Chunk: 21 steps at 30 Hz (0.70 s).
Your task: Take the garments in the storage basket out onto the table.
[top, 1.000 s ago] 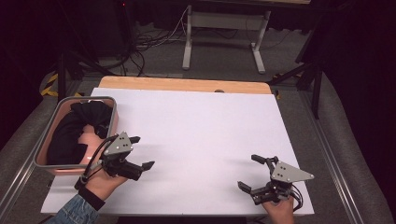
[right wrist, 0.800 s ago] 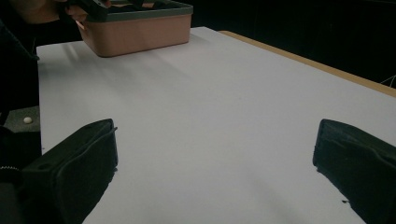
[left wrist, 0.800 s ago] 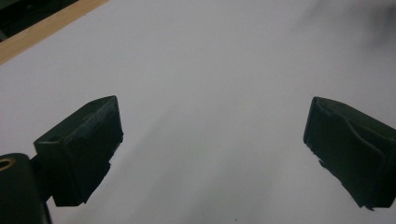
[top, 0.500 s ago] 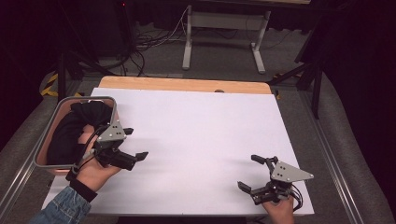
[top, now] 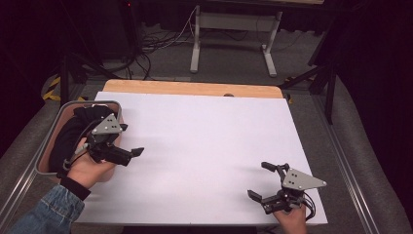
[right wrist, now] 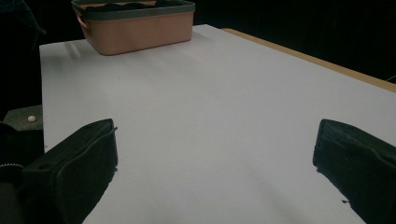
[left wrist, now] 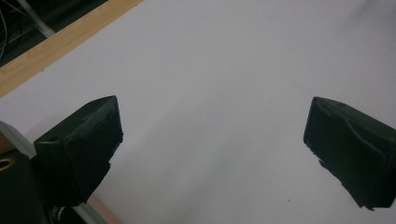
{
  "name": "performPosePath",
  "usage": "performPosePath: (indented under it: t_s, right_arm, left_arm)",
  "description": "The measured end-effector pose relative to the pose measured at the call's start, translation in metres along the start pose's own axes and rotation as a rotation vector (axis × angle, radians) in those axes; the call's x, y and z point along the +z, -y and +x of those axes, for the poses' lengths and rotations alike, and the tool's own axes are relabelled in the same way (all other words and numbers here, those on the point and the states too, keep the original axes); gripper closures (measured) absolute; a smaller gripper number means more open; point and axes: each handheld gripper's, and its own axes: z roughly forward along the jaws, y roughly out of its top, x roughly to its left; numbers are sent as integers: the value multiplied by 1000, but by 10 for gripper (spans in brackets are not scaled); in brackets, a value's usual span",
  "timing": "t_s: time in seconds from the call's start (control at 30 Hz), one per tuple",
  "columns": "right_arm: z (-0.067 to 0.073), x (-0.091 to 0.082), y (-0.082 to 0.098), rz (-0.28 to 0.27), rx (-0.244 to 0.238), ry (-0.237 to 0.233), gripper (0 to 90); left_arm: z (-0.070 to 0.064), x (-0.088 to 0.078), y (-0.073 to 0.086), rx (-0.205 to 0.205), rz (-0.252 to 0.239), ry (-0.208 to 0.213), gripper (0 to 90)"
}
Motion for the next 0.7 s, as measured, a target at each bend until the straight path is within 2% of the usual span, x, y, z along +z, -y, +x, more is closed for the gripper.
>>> performPosePath:
  t_s: [0.13,0.5,0.67,0.7]
  right_arm:
    - [0,0,0,2,1,-2,7]
    - [0,1,0,3,3,-9,7]
    - [-1,1,1,3,5,-8,7]
    - [-1,1,1,3,6,-9,7]
  left_arm:
    - [8,-2,0,-16,6,-5,54]
    - [38,-7,4,-60,48,-66,60]
    - [46,-7,6,-62,71,-87,60]
    - [51,-6,7,-61,84,-100,60]
